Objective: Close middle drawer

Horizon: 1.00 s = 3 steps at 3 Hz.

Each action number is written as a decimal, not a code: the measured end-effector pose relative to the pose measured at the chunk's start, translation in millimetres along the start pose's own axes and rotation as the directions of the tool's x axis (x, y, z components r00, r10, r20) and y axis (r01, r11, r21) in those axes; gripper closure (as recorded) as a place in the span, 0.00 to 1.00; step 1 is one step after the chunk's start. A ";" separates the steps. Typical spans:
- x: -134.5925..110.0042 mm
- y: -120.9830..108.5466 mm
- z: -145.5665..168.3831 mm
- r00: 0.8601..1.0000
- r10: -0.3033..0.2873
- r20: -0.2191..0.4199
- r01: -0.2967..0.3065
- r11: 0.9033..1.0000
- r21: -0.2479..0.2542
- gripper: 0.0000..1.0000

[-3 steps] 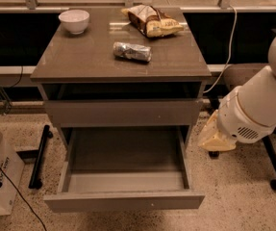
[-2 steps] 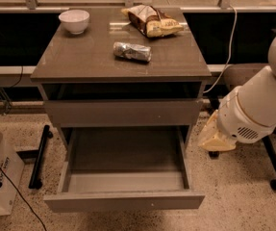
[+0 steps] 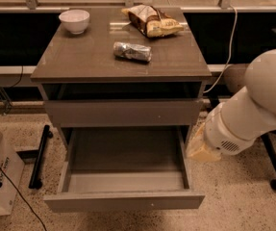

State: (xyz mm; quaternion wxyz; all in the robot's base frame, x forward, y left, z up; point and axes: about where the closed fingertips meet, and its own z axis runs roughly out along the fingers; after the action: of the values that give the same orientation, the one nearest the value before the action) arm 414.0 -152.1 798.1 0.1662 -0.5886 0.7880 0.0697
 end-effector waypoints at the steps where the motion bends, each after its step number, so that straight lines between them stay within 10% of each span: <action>1: 7.5 9.6 39.7 1.000 -0.005 -0.001 0.005 0.999 -0.038 1.00; 3: 33.5 20.7 112.9 0.999 -0.012 -0.042 0.007 0.995 -0.100 1.00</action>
Offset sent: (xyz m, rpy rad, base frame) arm -0.0098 0.0128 -0.1365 -0.0300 0.1156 0.0421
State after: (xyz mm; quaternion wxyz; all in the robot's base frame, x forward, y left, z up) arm 406.2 -141.7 679.3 0.1201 -0.6013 0.7841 0.0958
